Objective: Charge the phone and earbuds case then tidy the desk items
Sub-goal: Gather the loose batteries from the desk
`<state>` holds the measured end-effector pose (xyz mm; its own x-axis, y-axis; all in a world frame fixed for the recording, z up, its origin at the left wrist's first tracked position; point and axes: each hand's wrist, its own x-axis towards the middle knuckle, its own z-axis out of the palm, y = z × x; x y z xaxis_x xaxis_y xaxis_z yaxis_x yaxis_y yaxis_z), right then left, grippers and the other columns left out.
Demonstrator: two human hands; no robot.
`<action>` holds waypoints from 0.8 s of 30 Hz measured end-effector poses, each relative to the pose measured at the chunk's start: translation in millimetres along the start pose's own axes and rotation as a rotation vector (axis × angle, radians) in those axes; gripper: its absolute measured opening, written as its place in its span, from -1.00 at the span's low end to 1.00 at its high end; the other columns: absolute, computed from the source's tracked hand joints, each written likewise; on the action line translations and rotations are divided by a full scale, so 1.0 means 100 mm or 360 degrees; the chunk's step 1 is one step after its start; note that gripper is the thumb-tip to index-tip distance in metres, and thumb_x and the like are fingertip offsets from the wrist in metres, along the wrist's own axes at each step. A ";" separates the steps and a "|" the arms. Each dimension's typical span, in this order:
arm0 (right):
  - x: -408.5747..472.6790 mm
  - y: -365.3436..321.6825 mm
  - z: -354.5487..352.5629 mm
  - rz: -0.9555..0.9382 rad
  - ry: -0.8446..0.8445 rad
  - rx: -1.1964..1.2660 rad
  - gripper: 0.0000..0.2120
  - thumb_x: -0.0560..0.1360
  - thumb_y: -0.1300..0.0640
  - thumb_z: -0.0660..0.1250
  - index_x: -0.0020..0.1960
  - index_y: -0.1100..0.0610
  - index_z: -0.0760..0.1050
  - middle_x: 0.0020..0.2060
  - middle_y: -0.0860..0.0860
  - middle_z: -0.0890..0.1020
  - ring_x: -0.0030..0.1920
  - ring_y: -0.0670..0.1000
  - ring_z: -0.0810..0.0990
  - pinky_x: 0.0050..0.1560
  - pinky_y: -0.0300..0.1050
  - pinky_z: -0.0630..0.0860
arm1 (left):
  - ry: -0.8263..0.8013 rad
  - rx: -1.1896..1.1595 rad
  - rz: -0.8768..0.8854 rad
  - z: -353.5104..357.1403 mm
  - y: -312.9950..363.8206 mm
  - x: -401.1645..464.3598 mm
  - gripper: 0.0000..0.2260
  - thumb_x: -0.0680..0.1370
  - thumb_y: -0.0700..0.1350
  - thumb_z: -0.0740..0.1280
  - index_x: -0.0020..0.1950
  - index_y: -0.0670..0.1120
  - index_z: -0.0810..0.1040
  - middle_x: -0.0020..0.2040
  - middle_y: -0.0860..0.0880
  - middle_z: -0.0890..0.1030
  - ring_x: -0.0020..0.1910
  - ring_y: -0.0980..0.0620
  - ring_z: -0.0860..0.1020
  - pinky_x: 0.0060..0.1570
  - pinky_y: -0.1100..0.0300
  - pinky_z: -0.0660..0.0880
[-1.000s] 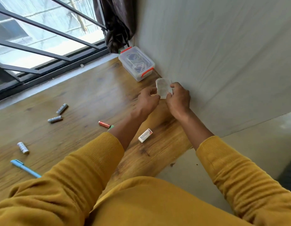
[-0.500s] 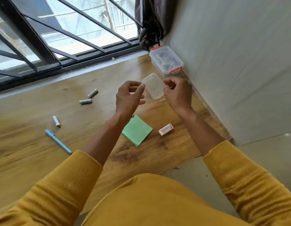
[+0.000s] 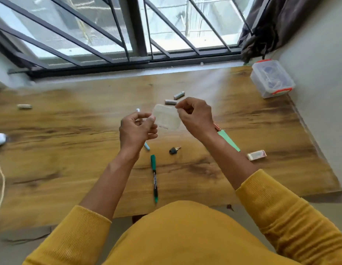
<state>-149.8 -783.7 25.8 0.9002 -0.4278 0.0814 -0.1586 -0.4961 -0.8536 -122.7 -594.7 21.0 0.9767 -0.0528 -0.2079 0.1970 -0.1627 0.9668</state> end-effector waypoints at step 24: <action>0.03 -0.33 1.41 0.0185 -0.0226 -0.0392 -0.82 0.54 0.19 0.36 0.11 0.13 0.68 -0.01 0.02 0.71 0.03 0.03 0.66 0.12 -0.02 0.63 | 0.0366 -0.0007 -0.0484 -1.73 -0.80 0.17 -0.74 0.56 0.07 0.53 0.06 -0.11 0.66 -0.24 -0.10 0.75 -0.31 -0.06 0.71 -0.21 0.01 0.70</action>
<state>-85.1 -662.1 -18.6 0.9152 -0.3910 -0.0970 -0.3418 -0.6259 -0.7010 -107.4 -411.9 -34.2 0.8672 0.2197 -0.4469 0.4804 -0.1329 0.8669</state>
